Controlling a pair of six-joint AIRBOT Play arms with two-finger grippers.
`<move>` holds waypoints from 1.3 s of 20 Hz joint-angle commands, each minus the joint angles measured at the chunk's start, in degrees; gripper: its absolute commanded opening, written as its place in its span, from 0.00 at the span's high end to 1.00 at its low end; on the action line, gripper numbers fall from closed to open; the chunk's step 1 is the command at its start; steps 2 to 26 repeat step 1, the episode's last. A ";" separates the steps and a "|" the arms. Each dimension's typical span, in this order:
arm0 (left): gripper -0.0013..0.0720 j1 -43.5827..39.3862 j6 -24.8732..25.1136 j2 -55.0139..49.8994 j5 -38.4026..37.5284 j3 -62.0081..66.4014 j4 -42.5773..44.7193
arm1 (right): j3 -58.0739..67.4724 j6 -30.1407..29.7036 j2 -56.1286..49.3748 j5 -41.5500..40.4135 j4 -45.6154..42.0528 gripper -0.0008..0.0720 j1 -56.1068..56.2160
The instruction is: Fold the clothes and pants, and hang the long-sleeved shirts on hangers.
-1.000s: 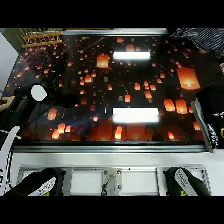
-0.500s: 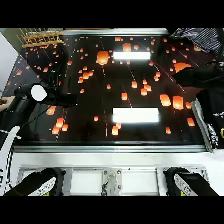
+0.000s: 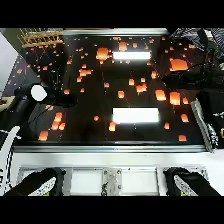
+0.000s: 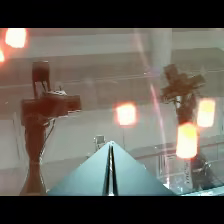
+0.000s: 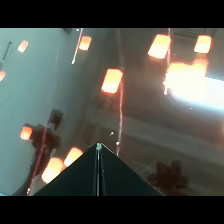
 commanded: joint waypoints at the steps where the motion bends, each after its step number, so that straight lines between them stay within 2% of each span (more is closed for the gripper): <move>1: 0.97 -0.04 -0.07 -0.02 0.02 -0.02 0.02 | -0.02 0.00 -0.09 0.07 0.04 0.97 0.17; 26: 0.97 -0.04 -0.07 -0.02 0.02 -0.02 0.02 | -0.02 0.00 -0.09 0.07 0.04 0.97 0.17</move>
